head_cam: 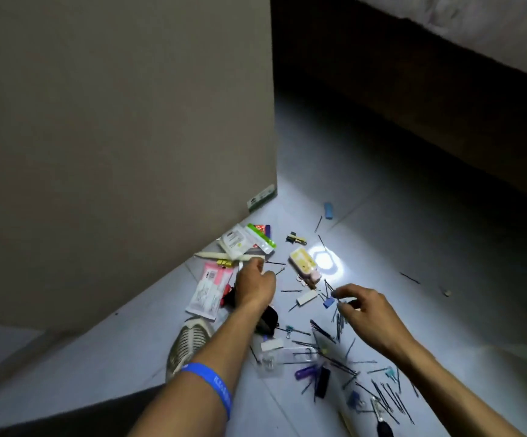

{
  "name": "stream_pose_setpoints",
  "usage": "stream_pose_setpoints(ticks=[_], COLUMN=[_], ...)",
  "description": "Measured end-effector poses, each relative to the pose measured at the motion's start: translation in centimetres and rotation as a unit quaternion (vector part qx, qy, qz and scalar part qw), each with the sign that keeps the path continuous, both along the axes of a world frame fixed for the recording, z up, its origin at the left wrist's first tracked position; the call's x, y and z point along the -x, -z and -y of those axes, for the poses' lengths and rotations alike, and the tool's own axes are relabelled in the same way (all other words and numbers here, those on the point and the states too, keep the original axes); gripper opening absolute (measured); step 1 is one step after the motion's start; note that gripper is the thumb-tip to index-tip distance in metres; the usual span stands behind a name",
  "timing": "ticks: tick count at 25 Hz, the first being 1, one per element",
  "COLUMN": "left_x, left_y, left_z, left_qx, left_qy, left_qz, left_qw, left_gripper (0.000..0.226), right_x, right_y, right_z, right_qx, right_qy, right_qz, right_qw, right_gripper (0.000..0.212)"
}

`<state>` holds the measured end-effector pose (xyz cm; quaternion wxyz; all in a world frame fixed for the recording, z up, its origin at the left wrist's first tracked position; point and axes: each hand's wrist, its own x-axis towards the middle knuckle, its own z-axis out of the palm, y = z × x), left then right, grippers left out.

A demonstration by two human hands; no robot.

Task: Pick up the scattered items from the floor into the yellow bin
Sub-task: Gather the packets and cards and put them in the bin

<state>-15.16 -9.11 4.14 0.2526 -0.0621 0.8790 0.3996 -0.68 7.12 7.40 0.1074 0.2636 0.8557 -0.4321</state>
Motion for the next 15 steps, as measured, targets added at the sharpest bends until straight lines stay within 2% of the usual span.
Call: stream_pose_setpoints(ticks=[2, 5, 8, 10, 12, 15], left_x=[4.1, 9.0, 11.8, 13.4, 13.9, 12.8], left_y=[2.1, 5.3, 7.5, 8.9, 9.9, 10.6], left_z=[0.5, 0.0, -1.2, -2.2, -3.0, -4.0], left_qx=[0.052, 0.158, 0.218, 0.228, 0.243, 0.290], left_qy=[0.016, 0.093, 0.190, 0.226, 0.245, 0.268], left_qz=[-0.047, -0.085, -0.043, 0.006, 0.021, -0.040], left_qw=[0.997, 0.979, 0.956, 0.947, 0.938, 0.918], left_gripper=[0.035, 0.059, 0.095, 0.111, 0.112, 0.099], right_x=[4.3, 10.0, 12.2, 12.2, 11.9, 12.7], right_y=[2.7, 7.2, 10.7, 12.5, 13.3, 13.3], right_z=[-0.3, -0.1, 0.2, 0.1, -0.3, -0.1], right_qx=[-0.006, -0.061, -0.163, -0.204, -0.226, -0.206], right_qy=[-0.017, -0.047, -0.096, -0.146, -0.176, -0.155], right_qz=[0.004, 0.015, 0.054, 0.060, 0.048, 0.056], right_qw=[1.000, 0.997, 0.980, 0.966, 0.957, 0.965], right_gripper=[0.027, 0.044, 0.064, 0.068, 0.063, 0.058])
